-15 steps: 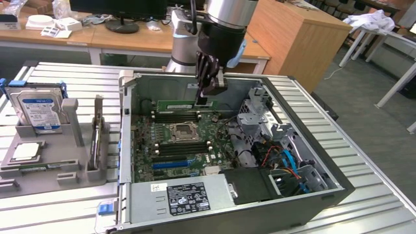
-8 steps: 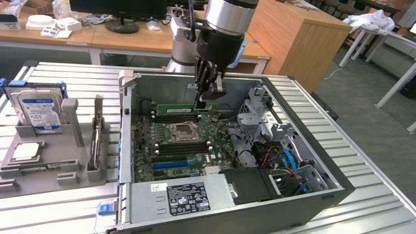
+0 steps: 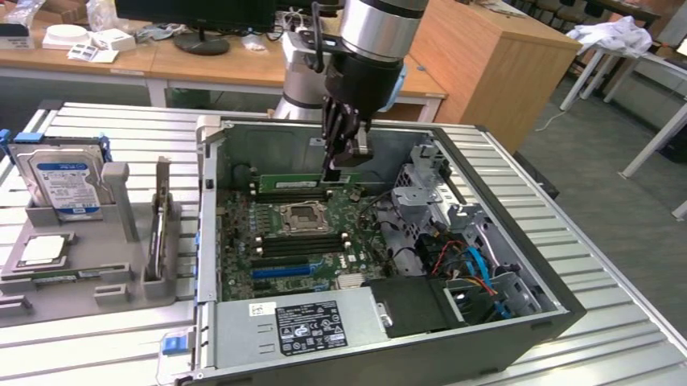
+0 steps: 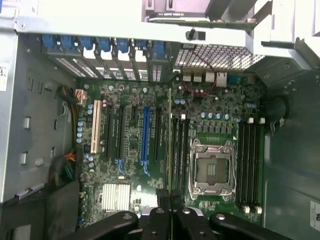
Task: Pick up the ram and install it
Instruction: 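Pick up the ram and move it above insertion slot, then insert the ram into the slot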
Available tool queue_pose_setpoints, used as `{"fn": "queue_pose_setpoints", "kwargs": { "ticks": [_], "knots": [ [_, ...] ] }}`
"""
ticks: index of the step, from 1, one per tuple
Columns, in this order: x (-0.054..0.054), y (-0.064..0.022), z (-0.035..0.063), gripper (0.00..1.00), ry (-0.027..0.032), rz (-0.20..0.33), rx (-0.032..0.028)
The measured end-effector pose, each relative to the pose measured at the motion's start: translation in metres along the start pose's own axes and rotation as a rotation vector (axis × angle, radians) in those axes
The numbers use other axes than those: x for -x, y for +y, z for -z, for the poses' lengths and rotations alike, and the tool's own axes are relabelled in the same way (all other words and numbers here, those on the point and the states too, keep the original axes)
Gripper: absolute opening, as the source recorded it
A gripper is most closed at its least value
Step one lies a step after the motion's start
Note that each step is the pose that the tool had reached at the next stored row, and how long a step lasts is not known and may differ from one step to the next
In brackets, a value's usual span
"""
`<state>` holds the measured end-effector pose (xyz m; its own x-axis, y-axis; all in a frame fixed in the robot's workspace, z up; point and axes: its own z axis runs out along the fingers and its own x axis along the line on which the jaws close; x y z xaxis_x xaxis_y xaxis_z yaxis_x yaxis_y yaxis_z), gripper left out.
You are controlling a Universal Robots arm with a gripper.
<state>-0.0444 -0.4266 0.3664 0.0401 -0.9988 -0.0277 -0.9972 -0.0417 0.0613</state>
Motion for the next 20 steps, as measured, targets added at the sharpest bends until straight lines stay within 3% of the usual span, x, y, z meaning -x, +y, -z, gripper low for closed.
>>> {"fn": "queue_pose_setpoints", "kwargs": {
  "ticks": [7,20],
  "knots": [
    [-0.001,-0.0156,0.0006,0.12,-0.0002,0.000,0.0014],
    [-0.001,-0.0157,0.0005,0.12,-0.0003,0.000,0.0016]
  ]
}}
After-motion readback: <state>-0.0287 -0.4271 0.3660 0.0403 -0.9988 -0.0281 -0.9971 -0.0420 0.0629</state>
